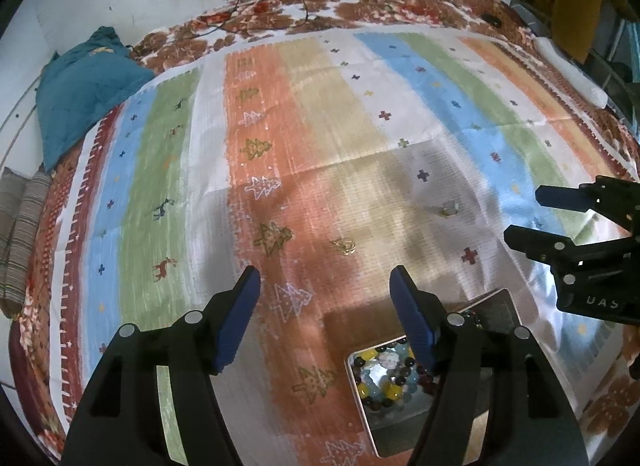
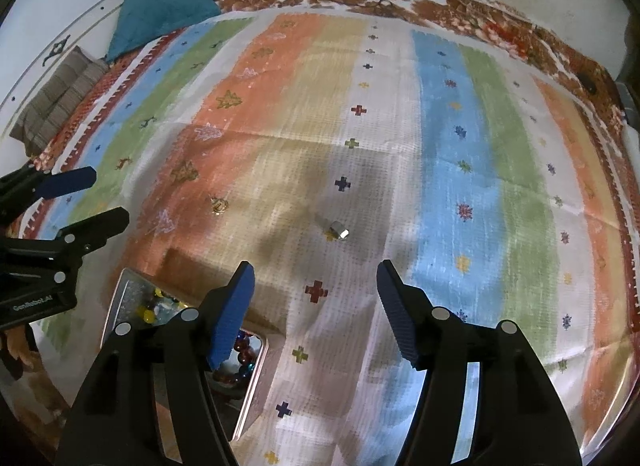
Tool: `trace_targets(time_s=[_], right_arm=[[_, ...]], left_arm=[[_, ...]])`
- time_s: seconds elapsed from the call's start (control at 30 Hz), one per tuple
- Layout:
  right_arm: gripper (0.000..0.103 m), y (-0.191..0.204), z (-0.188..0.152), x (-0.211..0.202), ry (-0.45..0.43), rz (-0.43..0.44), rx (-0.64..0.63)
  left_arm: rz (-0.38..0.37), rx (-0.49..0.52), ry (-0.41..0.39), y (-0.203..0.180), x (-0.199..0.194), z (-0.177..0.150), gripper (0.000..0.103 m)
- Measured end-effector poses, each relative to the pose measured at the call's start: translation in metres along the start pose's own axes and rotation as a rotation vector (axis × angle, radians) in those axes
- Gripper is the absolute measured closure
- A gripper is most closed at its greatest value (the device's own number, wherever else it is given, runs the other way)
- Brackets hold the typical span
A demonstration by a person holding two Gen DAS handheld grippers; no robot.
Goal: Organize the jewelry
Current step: 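Move both tools toward the two small metal charms on the cloth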
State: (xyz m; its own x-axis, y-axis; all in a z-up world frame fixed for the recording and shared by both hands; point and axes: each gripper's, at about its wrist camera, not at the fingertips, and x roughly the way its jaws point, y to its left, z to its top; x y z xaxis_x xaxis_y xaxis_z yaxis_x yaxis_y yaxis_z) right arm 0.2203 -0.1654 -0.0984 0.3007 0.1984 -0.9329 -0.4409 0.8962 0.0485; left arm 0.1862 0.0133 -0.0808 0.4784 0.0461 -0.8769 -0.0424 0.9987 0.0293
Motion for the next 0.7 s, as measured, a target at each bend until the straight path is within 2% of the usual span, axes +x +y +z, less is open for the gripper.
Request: trace_targets(time_s=[0.47,0.7], right_arm=[[0.040,-0.009,0.015,0.033,0.059,0.004,-0.004],[0.040,-0.011,0.022,0.044,0.076,0.010,-0.009]], left_arm=[[-0.014,0.020,0.039,0.005,0.030,0.013,0.033],[-0.046,0.054,0.051,0.003,0.044,0.019,0.033]])
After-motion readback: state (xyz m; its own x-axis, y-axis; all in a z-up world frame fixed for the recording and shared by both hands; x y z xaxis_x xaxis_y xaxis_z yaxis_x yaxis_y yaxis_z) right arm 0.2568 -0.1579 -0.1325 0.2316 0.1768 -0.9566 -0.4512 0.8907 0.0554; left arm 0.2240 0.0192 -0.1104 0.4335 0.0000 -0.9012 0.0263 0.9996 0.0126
